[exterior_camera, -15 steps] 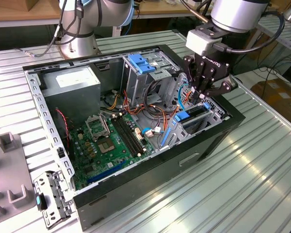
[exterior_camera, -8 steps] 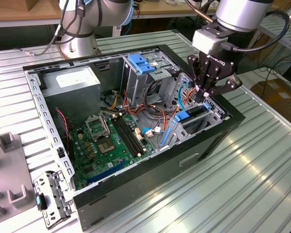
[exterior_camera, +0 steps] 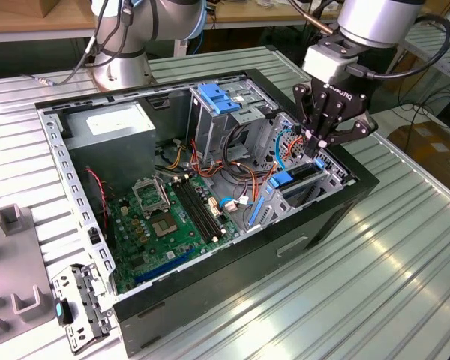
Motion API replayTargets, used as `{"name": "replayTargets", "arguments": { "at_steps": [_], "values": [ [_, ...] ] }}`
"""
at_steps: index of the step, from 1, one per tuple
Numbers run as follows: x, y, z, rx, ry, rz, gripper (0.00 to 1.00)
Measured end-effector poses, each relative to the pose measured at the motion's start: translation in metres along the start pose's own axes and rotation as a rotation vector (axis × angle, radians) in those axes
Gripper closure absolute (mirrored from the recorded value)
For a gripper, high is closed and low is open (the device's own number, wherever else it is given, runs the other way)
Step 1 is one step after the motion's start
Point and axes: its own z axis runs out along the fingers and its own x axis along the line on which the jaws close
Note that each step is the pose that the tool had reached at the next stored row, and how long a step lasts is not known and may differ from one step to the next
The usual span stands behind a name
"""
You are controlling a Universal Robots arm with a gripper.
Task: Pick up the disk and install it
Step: 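Insert the first disk wire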
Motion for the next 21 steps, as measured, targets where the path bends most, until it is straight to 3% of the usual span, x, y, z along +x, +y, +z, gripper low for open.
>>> {"name": "replayTargets", "arguments": {
  "at_steps": [6,21],
  "values": [
    [0.0001,-0.0003,-0.0072,0.0007,-0.0006,-0.018,0.89],
    [0.0001,-0.0008,-0.0075,0.0008,-0.0005,-0.019,0.89]
  ]
}}
